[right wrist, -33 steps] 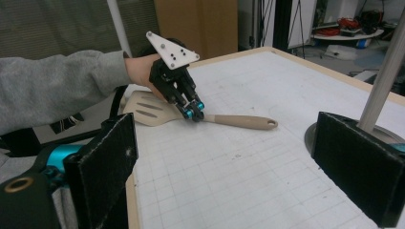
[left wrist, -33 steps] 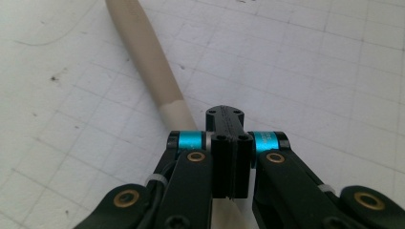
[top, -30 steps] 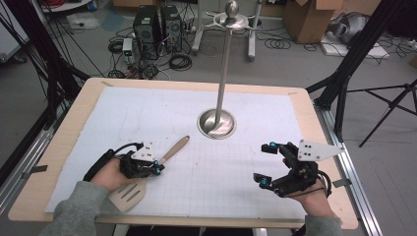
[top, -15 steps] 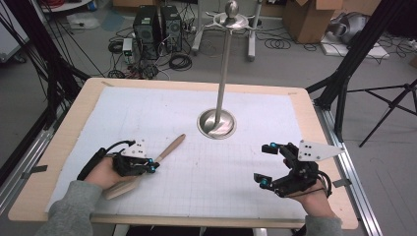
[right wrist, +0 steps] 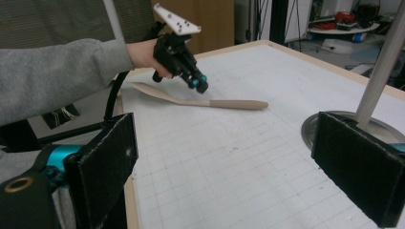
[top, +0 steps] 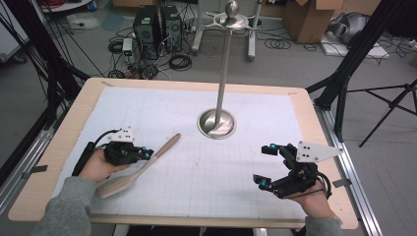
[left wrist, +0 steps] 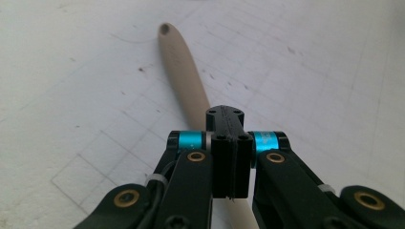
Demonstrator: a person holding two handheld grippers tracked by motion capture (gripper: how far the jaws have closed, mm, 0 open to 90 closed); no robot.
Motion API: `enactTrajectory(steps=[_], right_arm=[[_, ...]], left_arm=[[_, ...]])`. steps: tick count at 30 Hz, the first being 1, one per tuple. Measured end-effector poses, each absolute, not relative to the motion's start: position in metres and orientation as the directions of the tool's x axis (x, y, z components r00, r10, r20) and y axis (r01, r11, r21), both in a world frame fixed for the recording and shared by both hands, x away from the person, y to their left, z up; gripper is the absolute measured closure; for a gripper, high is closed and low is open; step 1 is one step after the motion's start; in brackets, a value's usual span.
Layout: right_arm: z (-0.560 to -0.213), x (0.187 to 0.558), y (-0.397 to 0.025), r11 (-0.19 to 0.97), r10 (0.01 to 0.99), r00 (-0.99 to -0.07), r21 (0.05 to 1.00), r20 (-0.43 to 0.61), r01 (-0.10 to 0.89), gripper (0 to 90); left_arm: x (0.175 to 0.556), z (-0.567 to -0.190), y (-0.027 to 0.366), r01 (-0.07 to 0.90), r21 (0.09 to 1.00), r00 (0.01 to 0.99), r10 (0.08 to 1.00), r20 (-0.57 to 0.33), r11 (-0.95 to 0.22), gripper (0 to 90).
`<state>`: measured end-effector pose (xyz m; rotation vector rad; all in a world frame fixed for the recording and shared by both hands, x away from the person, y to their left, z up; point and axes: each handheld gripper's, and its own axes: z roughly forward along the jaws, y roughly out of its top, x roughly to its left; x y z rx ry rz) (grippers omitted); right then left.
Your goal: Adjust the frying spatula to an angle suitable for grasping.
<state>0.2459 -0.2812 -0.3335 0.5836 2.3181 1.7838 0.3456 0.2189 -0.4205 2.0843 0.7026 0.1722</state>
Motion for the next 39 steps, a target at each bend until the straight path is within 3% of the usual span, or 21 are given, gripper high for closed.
enactTrajectory(steps=[15, 39], right_arm=[[-0.334, 0.232, -0.301, 0.178, 0.436, -0.892, 0.960, 0.119, 0.216, 7.5], [-0.336, 0.224, -0.309, 0.165, 0.458, -0.879, 0.960, 0.129, 0.227, 7.5]], left_arm=[[0.363, -0.436, 0.197, 0.421, 0.720, 0.833, 0.550, -0.066, -0.551, 89.6], [0.360, -0.436, 0.158, 0.238, 0.716, 0.924, 0.380, 0.041, -0.656, 89.6]])
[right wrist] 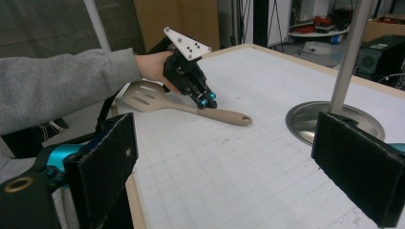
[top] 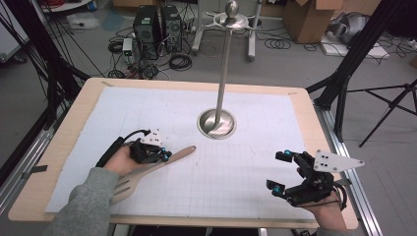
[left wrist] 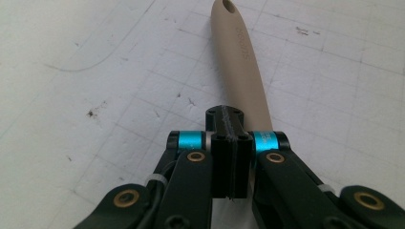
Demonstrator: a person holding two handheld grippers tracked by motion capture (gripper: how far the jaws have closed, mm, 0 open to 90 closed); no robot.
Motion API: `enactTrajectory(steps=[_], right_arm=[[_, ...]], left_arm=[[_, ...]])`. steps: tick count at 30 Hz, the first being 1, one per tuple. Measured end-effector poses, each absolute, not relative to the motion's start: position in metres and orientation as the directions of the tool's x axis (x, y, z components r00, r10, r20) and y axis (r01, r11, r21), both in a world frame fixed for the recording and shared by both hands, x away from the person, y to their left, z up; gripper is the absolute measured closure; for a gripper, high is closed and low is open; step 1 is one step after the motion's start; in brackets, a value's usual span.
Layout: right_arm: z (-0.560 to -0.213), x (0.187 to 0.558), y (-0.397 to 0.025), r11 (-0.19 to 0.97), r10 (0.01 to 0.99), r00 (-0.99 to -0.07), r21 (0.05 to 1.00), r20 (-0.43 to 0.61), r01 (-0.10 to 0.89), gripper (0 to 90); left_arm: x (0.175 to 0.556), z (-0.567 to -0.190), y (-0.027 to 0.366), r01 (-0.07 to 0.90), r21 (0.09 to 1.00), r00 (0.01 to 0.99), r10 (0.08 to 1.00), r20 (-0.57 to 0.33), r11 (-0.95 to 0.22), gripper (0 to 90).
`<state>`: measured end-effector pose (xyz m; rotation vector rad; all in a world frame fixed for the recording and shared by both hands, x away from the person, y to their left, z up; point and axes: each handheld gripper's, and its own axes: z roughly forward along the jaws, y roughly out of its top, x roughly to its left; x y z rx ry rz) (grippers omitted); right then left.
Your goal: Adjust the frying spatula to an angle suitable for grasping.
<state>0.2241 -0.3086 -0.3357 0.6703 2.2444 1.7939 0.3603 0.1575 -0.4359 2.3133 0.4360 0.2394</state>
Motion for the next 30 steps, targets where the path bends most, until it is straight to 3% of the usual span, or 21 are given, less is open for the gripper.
enactTrajectory(steps=[11, 30], right_arm=[[-0.337, 0.231, -0.306, 0.171, 0.451, -0.883, 0.959, 0.127, 0.226, 7.5], [-0.336, 0.252, -0.283, 0.188, 0.381, -0.915, 0.958, 0.130, 0.214, 7.5]], left_arm=[[0.347, -0.401, 0.184, 0.197, 0.810, 0.880, 0.464, 0.102, -0.552, 89.5], [0.313, -0.393, 0.171, 0.159, 0.769, 0.907, 0.400, 0.134, -0.619, 89.5]])
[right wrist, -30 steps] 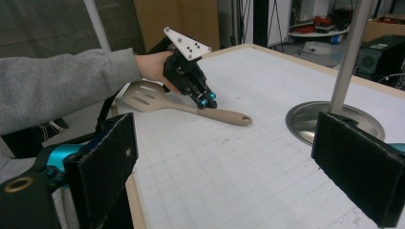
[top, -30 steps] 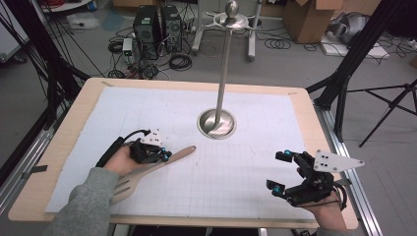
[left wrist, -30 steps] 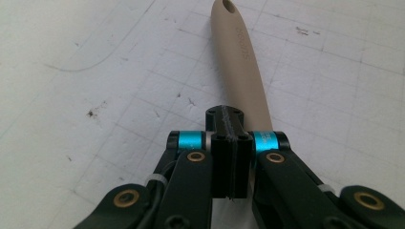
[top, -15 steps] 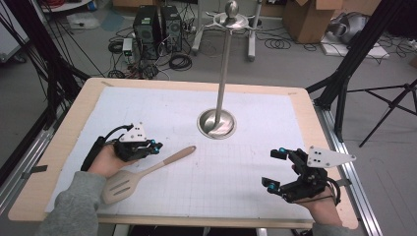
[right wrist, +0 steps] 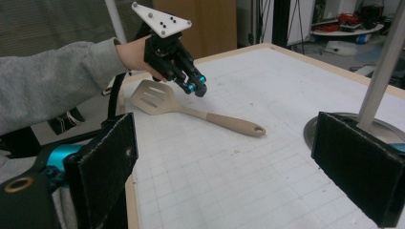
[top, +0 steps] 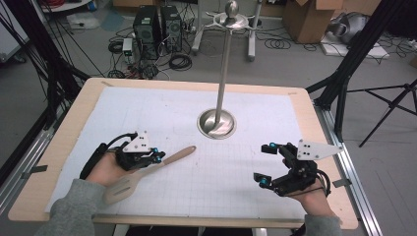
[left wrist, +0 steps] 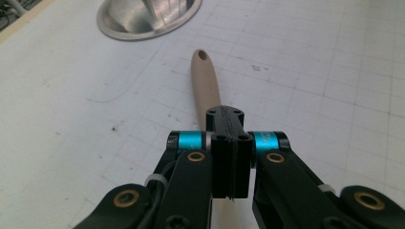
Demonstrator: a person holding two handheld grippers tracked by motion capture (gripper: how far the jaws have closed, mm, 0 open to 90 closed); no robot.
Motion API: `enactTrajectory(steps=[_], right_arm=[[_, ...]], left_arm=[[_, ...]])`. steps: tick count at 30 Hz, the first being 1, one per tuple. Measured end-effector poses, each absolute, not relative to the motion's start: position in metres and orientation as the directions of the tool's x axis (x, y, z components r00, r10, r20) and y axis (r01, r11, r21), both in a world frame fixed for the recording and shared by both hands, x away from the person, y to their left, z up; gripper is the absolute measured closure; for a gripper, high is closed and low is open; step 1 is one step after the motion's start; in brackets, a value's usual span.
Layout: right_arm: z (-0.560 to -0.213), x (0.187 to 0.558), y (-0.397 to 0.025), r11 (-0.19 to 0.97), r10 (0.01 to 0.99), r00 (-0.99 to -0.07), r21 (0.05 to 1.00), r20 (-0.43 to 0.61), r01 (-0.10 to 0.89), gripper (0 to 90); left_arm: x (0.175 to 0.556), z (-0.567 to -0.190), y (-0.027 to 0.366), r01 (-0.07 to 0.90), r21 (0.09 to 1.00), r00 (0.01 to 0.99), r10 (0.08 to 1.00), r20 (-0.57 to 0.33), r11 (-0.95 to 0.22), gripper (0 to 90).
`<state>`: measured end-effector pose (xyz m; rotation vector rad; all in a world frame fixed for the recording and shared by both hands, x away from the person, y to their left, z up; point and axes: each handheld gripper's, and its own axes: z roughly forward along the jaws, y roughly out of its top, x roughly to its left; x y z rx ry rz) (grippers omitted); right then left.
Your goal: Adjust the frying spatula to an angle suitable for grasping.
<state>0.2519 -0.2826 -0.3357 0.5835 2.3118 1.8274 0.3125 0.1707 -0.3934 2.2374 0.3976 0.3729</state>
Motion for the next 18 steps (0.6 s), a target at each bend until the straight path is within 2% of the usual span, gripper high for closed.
enactTrajectory(steps=[13, 16, 17, 18], right_arm=[[-0.335, 0.256, -0.279, 0.186, 0.368, -0.922, 0.961, 0.123, 0.202, 7.5], [-0.335, 0.257, -0.278, 0.187, 0.365, -0.922, 0.961, 0.127, 0.206, 7.5], [-0.335, 0.257, -0.278, 0.186, 0.367, -0.920, 0.959, 0.136, 0.215, 7.5], [-0.335, 0.257, -0.278, 0.186, 0.367, -0.920, 0.959, 0.136, 0.215, 7.5]], left_arm=[[0.297, -0.401, 0.167, 0.200, 0.686, 0.896, 0.413, 0.160, -0.700, 89.2], [0.298, -0.404, 0.170, 0.238, 0.681, 0.889, 0.438, 0.135, -0.693, 82.3], [0.298, -0.405, 0.170, 0.249, 0.678, 0.886, 0.446, 0.130, -0.692, 72.9], [0.299, -0.406, 0.171, 0.256, 0.673, 0.883, 0.451, 0.129, -0.694, 72.9]])
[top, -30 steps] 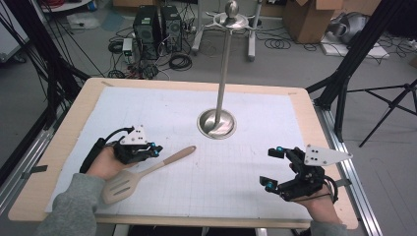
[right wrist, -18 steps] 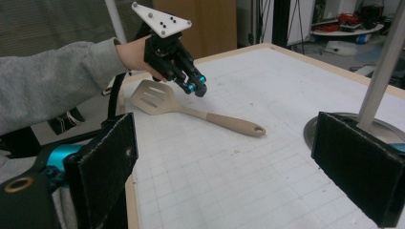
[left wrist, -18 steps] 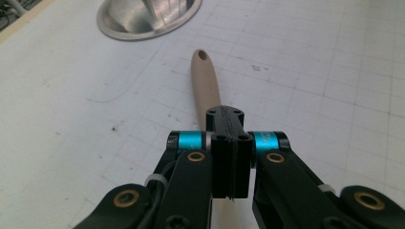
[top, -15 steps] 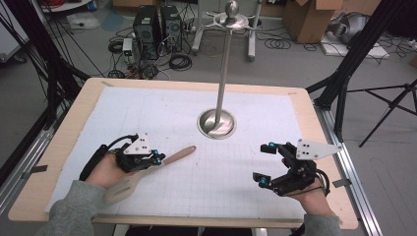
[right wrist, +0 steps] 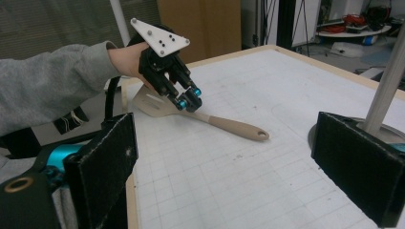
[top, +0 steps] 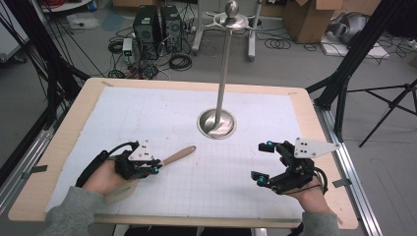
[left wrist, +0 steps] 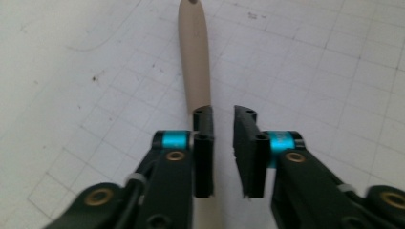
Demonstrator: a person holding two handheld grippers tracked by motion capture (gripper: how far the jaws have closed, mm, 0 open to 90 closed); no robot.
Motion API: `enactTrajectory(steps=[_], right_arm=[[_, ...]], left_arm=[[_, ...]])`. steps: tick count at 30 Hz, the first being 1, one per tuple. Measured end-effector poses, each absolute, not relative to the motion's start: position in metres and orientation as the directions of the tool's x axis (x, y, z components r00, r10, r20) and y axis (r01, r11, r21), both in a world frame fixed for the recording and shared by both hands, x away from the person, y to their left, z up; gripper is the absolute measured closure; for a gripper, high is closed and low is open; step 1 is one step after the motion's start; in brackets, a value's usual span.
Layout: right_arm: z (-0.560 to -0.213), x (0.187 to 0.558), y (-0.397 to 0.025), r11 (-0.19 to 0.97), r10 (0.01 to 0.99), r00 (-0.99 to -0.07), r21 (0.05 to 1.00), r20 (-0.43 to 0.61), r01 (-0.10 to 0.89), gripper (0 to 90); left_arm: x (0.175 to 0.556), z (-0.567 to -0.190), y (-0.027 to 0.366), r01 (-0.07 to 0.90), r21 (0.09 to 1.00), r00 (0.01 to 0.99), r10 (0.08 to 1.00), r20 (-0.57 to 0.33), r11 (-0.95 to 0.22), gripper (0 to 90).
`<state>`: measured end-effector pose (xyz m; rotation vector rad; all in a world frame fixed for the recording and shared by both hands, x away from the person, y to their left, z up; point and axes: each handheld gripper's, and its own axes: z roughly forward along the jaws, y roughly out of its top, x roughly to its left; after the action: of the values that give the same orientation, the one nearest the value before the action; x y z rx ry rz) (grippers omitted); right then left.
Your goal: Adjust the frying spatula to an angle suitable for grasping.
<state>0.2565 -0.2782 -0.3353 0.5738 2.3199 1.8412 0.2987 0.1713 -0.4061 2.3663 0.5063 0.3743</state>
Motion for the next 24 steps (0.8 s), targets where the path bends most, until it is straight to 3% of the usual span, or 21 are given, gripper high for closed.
enactTrajectory(steps=[9, 11, 24], right_arm=[[-0.3355, 0.2564, -0.2790, 0.184, 0.370, -0.920, 0.960, 0.131, 0.211, 7.5], [-0.3355, 0.2565, -0.2790, 0.184, 0.369, -0.920, 0.960, 0.131, 0.210, 7.5], [-0.3353, 0.2566, -0.2789, 0.187, 0.367, -0.921, 0.960, 0.128, 0.208, 7.5]], left_arm=[[0.2999, -0.4082, 0.1771, 0.293, 0.677, 0.887, 0.455, 0.070, -0.676, 37.5], [0.3000, -0.4083, 0.1776, 0.319, 0.669, 0.875, 0.480, 0.065, -0.672, 25.1], [0.2998, -0.4088, 0.1816, 0.336, 0.654, 0.871, 0.488, 0.058, -0.678, 24.4]])
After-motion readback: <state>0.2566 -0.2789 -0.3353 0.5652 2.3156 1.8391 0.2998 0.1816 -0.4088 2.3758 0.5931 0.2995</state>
